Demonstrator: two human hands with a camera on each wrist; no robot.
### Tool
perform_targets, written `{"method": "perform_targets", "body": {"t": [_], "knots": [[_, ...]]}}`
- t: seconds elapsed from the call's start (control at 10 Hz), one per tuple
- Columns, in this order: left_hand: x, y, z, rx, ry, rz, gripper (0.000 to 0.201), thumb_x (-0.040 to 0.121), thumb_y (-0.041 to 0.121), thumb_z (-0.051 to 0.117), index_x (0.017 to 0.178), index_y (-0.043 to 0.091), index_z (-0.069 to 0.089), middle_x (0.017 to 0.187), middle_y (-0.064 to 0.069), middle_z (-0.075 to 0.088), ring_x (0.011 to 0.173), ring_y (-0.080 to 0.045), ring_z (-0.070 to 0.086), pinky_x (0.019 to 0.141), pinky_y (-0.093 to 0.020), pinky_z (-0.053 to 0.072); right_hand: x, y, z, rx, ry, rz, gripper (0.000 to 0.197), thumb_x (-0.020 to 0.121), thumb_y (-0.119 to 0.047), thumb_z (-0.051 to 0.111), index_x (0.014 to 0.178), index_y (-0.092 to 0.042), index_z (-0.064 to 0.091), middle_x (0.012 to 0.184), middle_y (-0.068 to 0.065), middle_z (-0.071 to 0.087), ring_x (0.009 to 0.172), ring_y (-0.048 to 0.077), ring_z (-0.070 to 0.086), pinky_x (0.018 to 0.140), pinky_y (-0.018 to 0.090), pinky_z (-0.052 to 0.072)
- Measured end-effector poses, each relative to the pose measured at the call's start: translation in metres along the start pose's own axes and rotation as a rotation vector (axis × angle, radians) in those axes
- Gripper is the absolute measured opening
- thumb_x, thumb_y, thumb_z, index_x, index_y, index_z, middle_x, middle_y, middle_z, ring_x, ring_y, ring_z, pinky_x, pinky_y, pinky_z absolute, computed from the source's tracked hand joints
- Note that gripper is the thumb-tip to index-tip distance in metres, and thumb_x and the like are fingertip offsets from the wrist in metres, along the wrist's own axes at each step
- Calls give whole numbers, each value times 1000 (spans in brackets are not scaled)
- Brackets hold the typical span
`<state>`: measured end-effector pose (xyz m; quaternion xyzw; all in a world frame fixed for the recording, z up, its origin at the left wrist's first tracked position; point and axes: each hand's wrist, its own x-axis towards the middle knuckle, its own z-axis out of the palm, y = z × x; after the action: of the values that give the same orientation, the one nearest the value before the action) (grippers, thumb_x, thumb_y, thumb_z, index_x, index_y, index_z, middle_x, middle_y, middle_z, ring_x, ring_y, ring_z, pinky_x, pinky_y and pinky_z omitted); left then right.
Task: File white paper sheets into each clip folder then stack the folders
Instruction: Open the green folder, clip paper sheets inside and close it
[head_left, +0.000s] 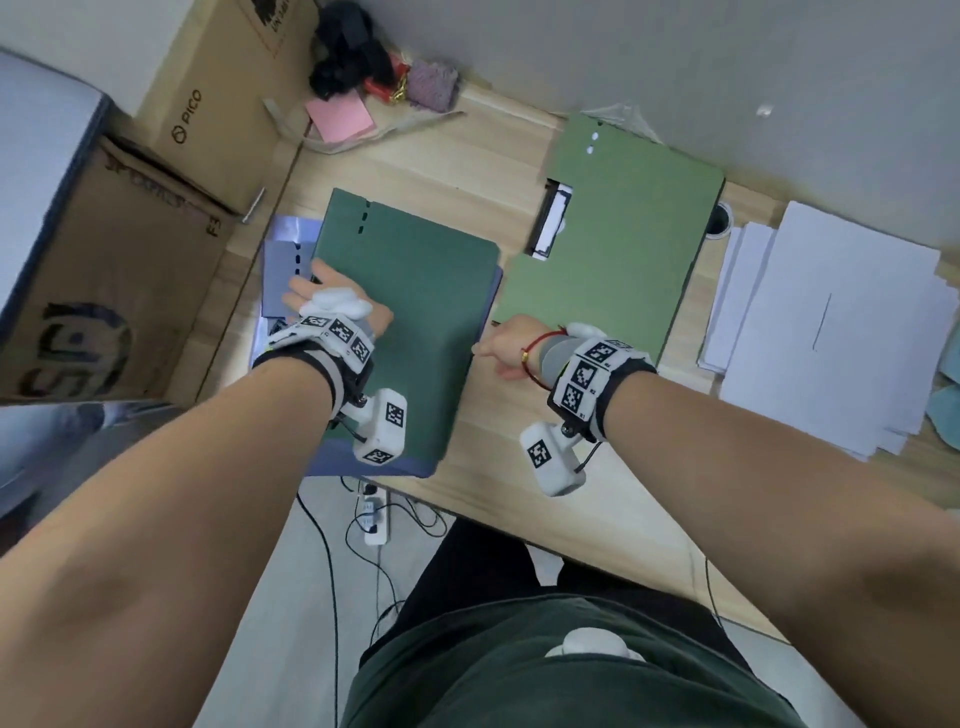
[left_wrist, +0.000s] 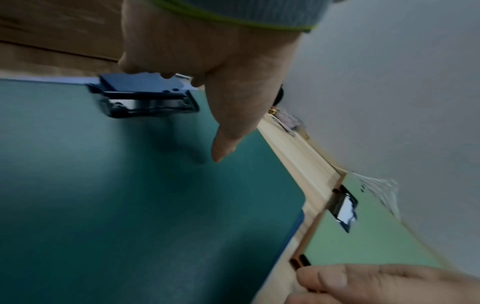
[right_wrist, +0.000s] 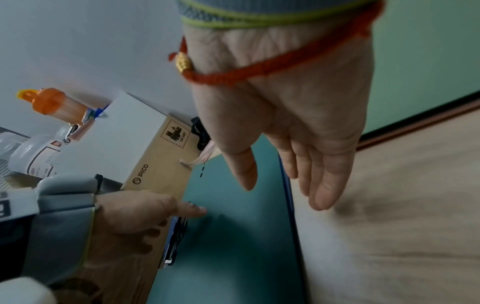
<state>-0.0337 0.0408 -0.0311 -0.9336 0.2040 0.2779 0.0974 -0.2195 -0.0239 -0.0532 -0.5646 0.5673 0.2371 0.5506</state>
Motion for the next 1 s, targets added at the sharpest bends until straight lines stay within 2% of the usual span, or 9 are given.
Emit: {"method": "perform_targets", "body": {"t": [0.1,0.2,0.3,0.5,0.6,0.7,0.8,0.9,1.0], "knots": [[1,-16,-3,2,-24,-48,94,76,45,75,144,3,27,145,-24,36,132,-41,41,105,-48,38,7,-5,8,-10,46,2,34,84,-38,67,98,-7,66,89,7,68,81,24,66,87,37,53],[3,-33,-16,107,-131,-69,88,75,57,73,135,3,37,128,-17,53,113,-34,57,79,-40,46,14,-10,21,92,94,23,46,77,-38,74,107,-5,64,109,10,69,100,27,67,94,41,53],[2,-46,-23,87,-97,-15,74,74,62,71,115,4,52,99,-11,64,82,-26,62,59,-32,44,16,-13,27,185,92,25,41,74,-34,78,101,-9,61,105,9,69,100,26,67,94,43,53],[3,-60,-36,-120,74,3,78,90,72,38,129,5,49,120,-18,63,109,-36,61,81,-44,45,3,-21,27,322,67,-28,41,83,-26,73,118,-9,59,113,9,63,102,22,62,87,37,56],[-2,-61,-51,-196,167,47,71,100,62,16,137,12,51,137,-14,55,124,-36,53,98,-46,40,-9,-25,21,442,127,-108,50,84,-24,73,128,-12,51,115,2,61,98,17,59,68,25,53],[-8,-52,-65,-331,218,92,69,101,58,15,134,11,54,137,-14,55,124,-38,52,99,-44,38,-21,-34,10,588,204,-204,46,84,-14,74,119,-15,43,102,-3,62,84,10,63,60,23,56],[-25,-32,-76,-346,229,154,71,101,58,13,129,11,57,133,-14,58,120,-37,55,96,-42,40,-36,-30,-8,721,285,-292,55,80,-6,76,114,-15,34,113,7,61,96,26,67,80,42,58],[-45,-7,-73,-274,233,184,75,101,60,11,125,9,60,127,-16,61,115,-38,58,90,-41,41,-48,-7,-30,723,338,-271,53,81,-5,75,113,-14,33,116,13,62,100,29,66,87,45,55],[-63,32,-43,-255,114,262,74,99,62,11,130,12,55,132,-16,59,118,-41,55,98,-46,39,-56,51,-57,711,435,-206,56,78,-12,78,111,-17,33,118,14,64,105,30,65,95,51,51]]}}
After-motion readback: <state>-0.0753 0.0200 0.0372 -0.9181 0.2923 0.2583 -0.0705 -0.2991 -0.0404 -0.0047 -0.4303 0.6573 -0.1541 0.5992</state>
